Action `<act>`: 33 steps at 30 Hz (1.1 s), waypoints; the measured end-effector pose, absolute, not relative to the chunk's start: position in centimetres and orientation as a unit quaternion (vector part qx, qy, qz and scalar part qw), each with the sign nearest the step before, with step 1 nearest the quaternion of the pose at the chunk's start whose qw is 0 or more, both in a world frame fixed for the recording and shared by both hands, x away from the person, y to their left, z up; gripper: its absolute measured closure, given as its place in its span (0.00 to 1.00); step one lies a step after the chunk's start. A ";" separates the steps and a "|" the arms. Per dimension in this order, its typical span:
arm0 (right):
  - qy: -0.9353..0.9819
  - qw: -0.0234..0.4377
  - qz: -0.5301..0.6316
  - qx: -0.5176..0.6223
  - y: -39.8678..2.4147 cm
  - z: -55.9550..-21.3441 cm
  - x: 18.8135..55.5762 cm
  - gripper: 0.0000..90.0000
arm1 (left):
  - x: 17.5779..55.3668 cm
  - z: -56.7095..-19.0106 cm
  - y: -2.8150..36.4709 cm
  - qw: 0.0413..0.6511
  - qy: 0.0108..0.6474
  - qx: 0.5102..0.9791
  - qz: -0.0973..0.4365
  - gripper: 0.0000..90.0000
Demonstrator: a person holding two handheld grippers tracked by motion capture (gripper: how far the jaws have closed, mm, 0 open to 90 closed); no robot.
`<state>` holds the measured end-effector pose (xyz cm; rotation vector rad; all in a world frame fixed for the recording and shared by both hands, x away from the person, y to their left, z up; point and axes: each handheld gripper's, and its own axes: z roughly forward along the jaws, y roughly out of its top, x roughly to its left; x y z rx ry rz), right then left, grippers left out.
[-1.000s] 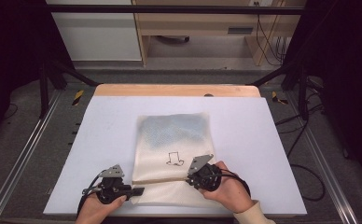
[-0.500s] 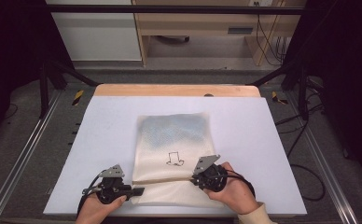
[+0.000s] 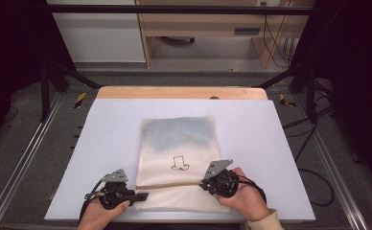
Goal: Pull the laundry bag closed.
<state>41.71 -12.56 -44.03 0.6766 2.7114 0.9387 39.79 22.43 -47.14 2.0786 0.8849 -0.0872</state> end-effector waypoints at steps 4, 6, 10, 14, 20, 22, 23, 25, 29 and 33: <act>0.915 0.100 0.315 0.232 -13.0 -44.1 41.7 0.91 | 39.8 -47.1 22.5 0.426 0.355 0.831 -0.034 0.93; 0.914 0.101 0.315 0.233 -13.2 -44.1 41.6 0.91 | 39.8 -47.2 22.5 0.426 0.355 0.831 -0.034 0.93; 0.912 0.101 0.318 0.238 -13.6 -44.2 41.5 0.91 | 39.8 -47.2 22.5 0.426 0.355 0.832 -0.034 0.93; 0.911 0.103 0.318 0.240 -13.8 -44.3 41.4 0.91 | 39.8 -47.2 22.5 0.425 0.355 0.832 -0.034 0.93; 0.911 0.103 0.318 0.243 -14.1 -44.3 41.4 0.91 | 39.9 -47.2 22.5 0.424 0.356 0.832 -0.034 0.93; 0.909 0.102 0.320 0.245 -14.2 -44.4 41.3 0.91 | 39.8 -47.2 22.5 0.424 0.356 0.832 -0.034 0.93; 0.909 0.102 0.320 0.245 -14.4 -44.4 41.3 0.91 | 39.8 -47.2 22.5 0.424 0.356 0.832 -0.034 0.93; 0.908 0.102 0.321 0.248 -14.4 -44.4 41.3 0.91 | 39.9 -47.2 22.5 0.424 0.356 0.832 -0.034 0.93; 0.908 0.103 0.321 0.250 -14.6 -44.5 41.3 0.91 | 39.9 -47.2 22.5 0.423 0.356 0.833 -0.033 0.93; 0.907 0.105 0.320 0.252 -14.8 -44.5 41.3 0.91 | 39.9 -47.2 22.5 0.424 0.357 0.832 -0.034 0.93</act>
